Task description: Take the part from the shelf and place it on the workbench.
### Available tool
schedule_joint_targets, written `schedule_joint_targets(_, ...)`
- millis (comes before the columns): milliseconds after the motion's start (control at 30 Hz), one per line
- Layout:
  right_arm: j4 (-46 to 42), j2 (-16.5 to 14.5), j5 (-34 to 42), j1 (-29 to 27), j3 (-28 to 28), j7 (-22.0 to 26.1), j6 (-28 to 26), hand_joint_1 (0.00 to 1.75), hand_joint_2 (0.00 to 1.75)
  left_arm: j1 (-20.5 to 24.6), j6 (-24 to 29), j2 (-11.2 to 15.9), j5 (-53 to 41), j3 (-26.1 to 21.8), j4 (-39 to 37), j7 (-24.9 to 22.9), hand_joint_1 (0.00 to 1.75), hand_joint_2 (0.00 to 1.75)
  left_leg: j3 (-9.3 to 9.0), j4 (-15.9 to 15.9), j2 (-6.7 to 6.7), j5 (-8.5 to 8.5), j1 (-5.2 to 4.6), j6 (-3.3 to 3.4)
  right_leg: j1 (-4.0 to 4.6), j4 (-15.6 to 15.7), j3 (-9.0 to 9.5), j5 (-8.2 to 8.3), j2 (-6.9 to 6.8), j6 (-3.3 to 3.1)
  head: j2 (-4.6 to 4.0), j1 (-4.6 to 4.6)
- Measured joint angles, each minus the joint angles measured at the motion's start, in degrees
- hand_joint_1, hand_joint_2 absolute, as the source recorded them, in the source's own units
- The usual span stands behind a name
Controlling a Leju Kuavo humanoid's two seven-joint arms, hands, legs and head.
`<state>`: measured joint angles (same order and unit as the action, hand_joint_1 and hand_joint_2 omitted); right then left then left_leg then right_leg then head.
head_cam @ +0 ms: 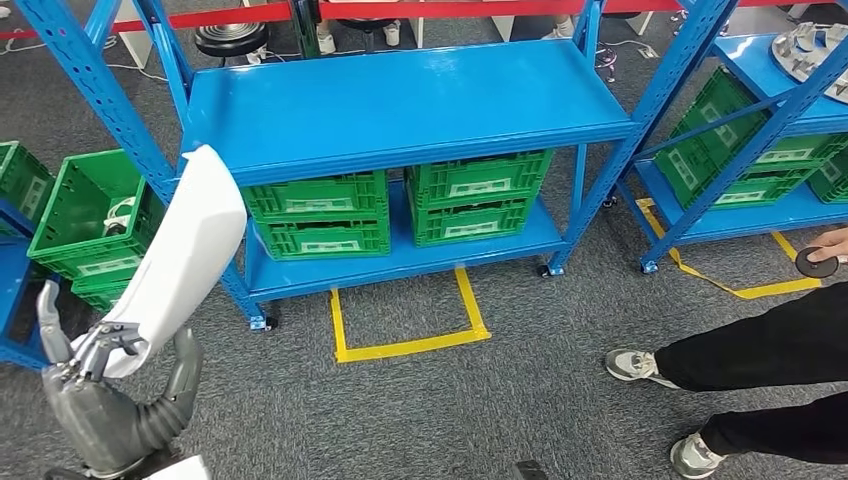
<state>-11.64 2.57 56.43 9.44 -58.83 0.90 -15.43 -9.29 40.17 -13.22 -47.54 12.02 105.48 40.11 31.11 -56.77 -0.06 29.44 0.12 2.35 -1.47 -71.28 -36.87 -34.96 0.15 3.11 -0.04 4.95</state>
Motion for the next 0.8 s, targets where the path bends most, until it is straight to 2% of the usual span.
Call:
schedule_joint_targets(67,0.0,0.0,0.0,0.0,-0.1,0.0,0.0,0.0,0.0,0.0,0.0,-0.1,0.0,0.0,0.0,0.0,1.75,1.75,0.14,-0.1,-0.02,-0.06,-0.04,-0.24,-0.01,7.2,4.17,3.45,0.0,-0.26,0.0,0.42)
schedule_joint_targets(133,0.0,0.1,0.0,0.1,-0.3,0.0,0.0,0.0,0.0,0.0,0.0,-0.1,0.0,-0.1,0.0,0.0,1.75,1.75,0.54,-0.5,-0.04,-0.15,-0.22,-0.76,0.11,13.1,7.13,5.28,0.09,-0.57,0.0,0.51)
schedule_joint_targets(200,0.0,0.1,0.0,0.2,-0.3,0.0,0.0,0.0,0.0,0.0,0.0,-0.1,0.0,-0.1,0.0,0.0,1.75,1.75,1.0,-0.8,-0.03,-0.46,-0.3,-1.5,0.32,14.5,7.6,5.33,0.16,-0.96,0.0,0.33)
schedule_joint_targets(267,0.0,0.0,0.0,0.3,-0.4,0.0,0.0,0.0,0.0,0.0,0.0,-0.1,0.0,-0.1,0.1,0.0,1.75,1.75,1.47,-1.2,-0.01,-0.01,-0.21,-2.16,0.16,15.1,7.37,5.54,0.01,-1.79,0.0,0.07)
schedule_joint_targets(300,0.0,0.0,0.0,0.4,-0.4,0.0,0.0,0.0,0.0,0.0,0.0,-0.1,0.0,-0.2,0.1,0.0,1.75,1.75,2.0,-2.3,0.0,1.21,-0.17,-2.47,0.07,15.4,7.18,5.78,-0.08,-2.28,0.0,-0.25)
schedule_joint_targets(333,0.0,0.0,0.0,0.4,-0.4,0.0,0.0,0.0,0.0,0.0,0.0,-0.1,0.0,-0.2,0.1,0.0,1.75,1.75,2.91,-4.7,0.0,3.19,-0.09,-2.75,0.02,15.5,6.89,6.12,-0.19,-2.76,0.0,-0.67)
schedule_joint_targets(400,0.0,0.1,0.0,0.4,-0.4,0.0,0.0,0.0,0.0,0.0,0.0,-0.1,0.0,-0.2,0.1,0.0,1.75,1.75,5.49,-11.9,0.01,7.78,0.13,-3.14,0.26,15.5,6.07,6.67,-0.34,-3.23,0.0,-1.49)
schedule_joint_targets(433,0.0,0.1,0.0,0.4,-0.4,0.0,0.0,0.0,0.0,0.0,0.0,-0.1,0.0,-0.2,0.0,0.0,1.75,1.75,6.46,-15.0,0.01,9.14,0.22,-3.24,0.38,15.4,5.62,6.94,-0.41,-3.3,0.0,-1.67)
schedule_joint_targets(467,0.0,0.1,0.0,0.4,-0.4,0.0,0.0,0.0,0.0,0.0,0.0,-0.1,0.0,-0.3,0.0,0.0,1.75,1.75,6.62,-16.4,0.02,9.39,0.29,-3.26,0.47,15.2,5.19,7.19,-0.46,-3.29,0.0,-1.77)
schedule_joint_targets(500,0.0,0.1,0.0,0.4,-0.4,0.0,0.0,0.0,0.0,0.0,0.0,-0.1,0.0,-0.3,0.0,0.0,1.75,1.75,5.62,-15.6,0.03,8.5,0.32,-3.22,0.52,15.1,4.79,7.41,-0.48,-3.22,0.0,-1.79)
schedule_joint_targets(533,0.0,0.1,0.0,0.4,-0.4,0.0,0.0,0.0,0.0,0.0,0.0,-0.1,0.0,-0.3,0.0,0.0,1.75,1.75,3.52,-12.6,0.03,6.86,0.34,-3.09,0.54,14.9,4.45,7.59,-0.46,-3.11,0.0,-1.8)
schedule_joint_targets(600,0.0,0.1,0.0,0.4,-0.4,-0.1,0.0,0.0,0.0,0.0,0.0,-0.1,-0.1,-0.3,0.0,0.0,1.75,1.75,-1.74,-4.3,-0.01,4.13,0.27,-2.69,0.58,14.6,3.97,7.95,-0.39,-2.7,0.0,-1.85)
schedule_joint_targets(633,0.0,0.1,0.0,0.4,-0.4,-0.1,0.0,0.0,0.0,0.0,0.0,-0.1,-0.1,-0.3,0.0,0.0,1.75,1.75,-3.44,-1.4,-0.06,3.5,0.18,-2.47,0.62,14.6,3.82,8.19,-0.36,-2.39,0.0,-1.85)
schedule_joint_targets(667,0.0,0.1,0.0,0.4,-0.4,-0.1,0.0,0.0,0.0,0.0,0.0,-0.1,-0.1,-0.3,0.1,0.1,1.75,1.75,-4.2,0.1,-0.11,3.38,0.06,-2.26,0.64,14.6,3.71,8.47,-0.33,-2.04,0.0,-1.84)
schedule_joint_targets(733,0.0,0.1,0.0,0.4,-0.4,-0.1,0.0,0.0,0.0,0.0,0.0,-0.1,-0.2,-0.4,0.1,0.1,1.75,1.75,-3.97,0.7,-0.19,2.83,-0.13,-1.69,0.54,14.8,3.54,9.1,-0.26,-1.26,0.0,-1.68)
schedule_joint_targets(767,0.0,0.1,0.0,0.4,-0.4,-0.1,0.1,0.0,0.0,0.1,0.0,-0.2,-0.2,-0.4,0.1,0.1,1.75,1.75,-3.71,0.9,-0.17,2.36,-0.08,-1.31,0.45,14.8,3.32,8.87,-0.21,-0.93,0.0,-1.65)
schedule_joint_targets(800,0.0,0.1,0.0,0.3,-0.4,-0.1,0.1,0.0,0.0,0.1,0.0,-0.2,-0.3,-0.4,0.1,0.1,1.75,1.75,-3.38,1.1,-0.16,1.84,0.0,-0.88,0.38,14.0,2.9,7.87,-0.17,-0.62,0.0,-1.52)
